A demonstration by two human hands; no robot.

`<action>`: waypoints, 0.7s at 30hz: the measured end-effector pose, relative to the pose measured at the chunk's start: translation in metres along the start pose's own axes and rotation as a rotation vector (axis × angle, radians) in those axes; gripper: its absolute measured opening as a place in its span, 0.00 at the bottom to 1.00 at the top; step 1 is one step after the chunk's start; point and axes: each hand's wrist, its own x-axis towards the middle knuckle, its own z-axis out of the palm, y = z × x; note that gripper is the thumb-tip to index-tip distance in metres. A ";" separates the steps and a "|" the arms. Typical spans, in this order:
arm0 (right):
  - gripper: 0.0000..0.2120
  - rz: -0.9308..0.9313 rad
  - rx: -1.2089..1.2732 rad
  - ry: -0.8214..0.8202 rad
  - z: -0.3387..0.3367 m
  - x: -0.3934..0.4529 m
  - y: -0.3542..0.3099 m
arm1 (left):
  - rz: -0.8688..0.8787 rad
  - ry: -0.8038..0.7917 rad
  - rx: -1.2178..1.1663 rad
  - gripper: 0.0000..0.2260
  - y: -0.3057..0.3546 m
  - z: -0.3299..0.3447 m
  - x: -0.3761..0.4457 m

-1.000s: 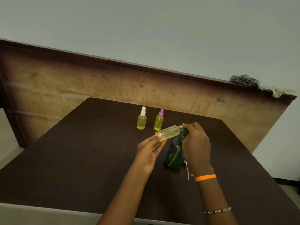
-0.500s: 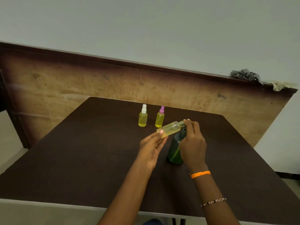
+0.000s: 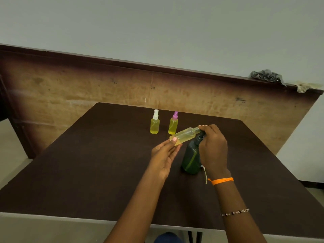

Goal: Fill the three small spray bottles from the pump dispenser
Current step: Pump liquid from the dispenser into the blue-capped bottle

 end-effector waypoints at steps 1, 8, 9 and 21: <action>0.17 0.020 -0.003 -0.009 0.000 0.000 0.001 | -0.001 -0.004 0.001 0.06 0.000 0.000 0.000; 0.21 -0.064 0.023 0.039 0.009 -0.010 0.007 | -0.001 0.015 -0.013 0.07 -0.001 0.002 -0.001; 0.20 -0.067 0.019 0.045 0.008 -0.008 0.006 | -0.003 0.014 -0.016 0.08 -0.001 0.002 0.000; 0.18 -0.095 0.033 0.123 0.020 -0.011 0.009 | -0.007 0.017 -0.026 0.07 -0.004 -0.002 0.004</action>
